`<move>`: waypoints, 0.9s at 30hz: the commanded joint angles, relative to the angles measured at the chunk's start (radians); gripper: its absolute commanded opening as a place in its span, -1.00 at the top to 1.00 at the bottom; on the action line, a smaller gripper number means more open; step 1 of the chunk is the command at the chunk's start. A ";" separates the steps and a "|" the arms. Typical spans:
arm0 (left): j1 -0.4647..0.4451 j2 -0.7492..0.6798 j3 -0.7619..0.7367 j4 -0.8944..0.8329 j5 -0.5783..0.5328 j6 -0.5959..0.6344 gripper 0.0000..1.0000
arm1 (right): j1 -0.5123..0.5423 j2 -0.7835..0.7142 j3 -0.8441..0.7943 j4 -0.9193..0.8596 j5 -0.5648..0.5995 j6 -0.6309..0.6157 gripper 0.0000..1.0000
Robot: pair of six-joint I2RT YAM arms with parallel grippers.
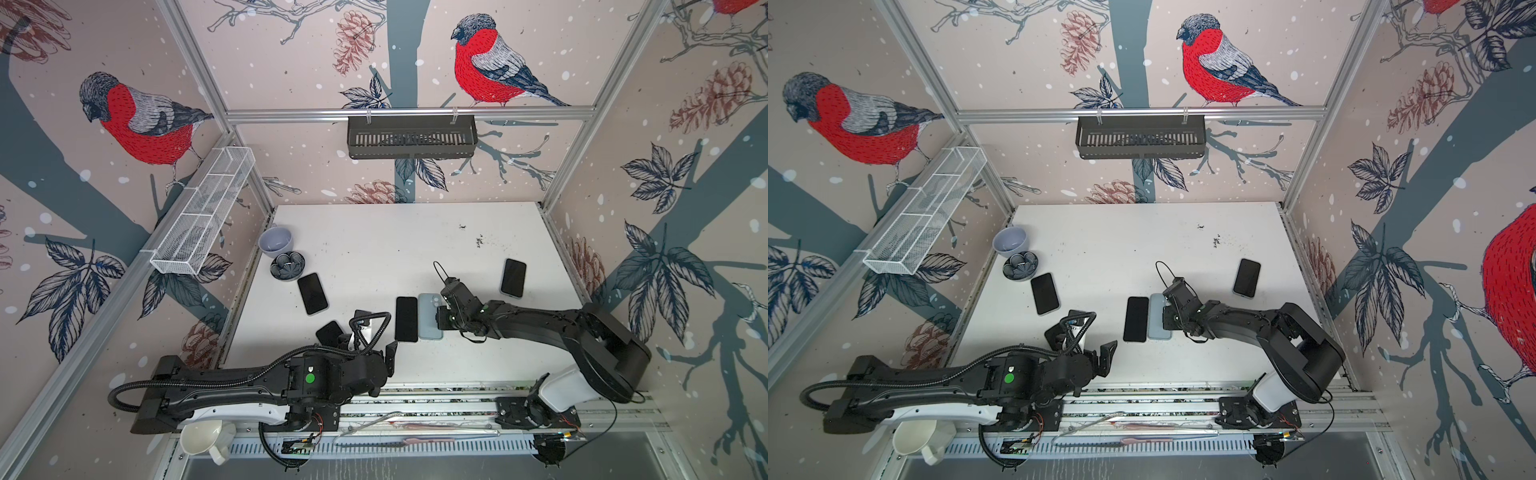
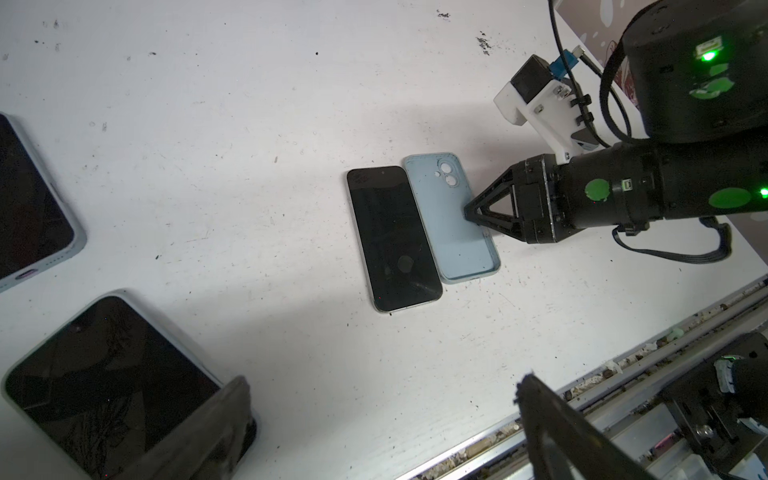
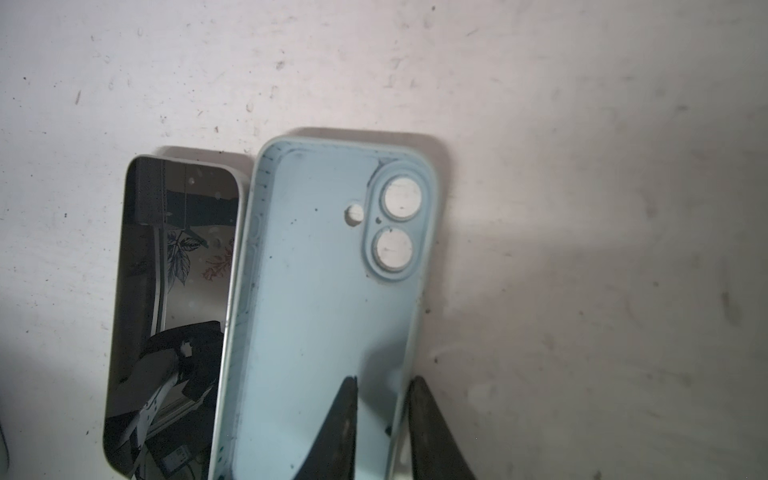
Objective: Take the phone out of the phone case
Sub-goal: 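Open the right gripper and lift it off the case while the left arm draws back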
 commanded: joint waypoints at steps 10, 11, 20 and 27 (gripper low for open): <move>-0.002 0.007 0.004 -0.255 -0.064 -0.309 -0.99 | 0.075 -0.134 0.018 -0.046 0.066 -0.019 -0.61; -0.002 -0.005 0.006 -0.277 -0.065 -0.335 -0.98 | 0.085 -0.172 0.020 -0.066 0.079 -0.021 -0.69; -0.001 -0.205 -0.066 -0.445 -0.012 -0.751 -0.98 | 0.189 -0.521 -0.037 -0.129 0.150 -0.049 -0.99; 0.000 -0.270 -0.084 -0.671 0.014 -0.999 -0.98 | 0.204 -0.577 -0.068 -0.162 0.125 -0.043 -0.99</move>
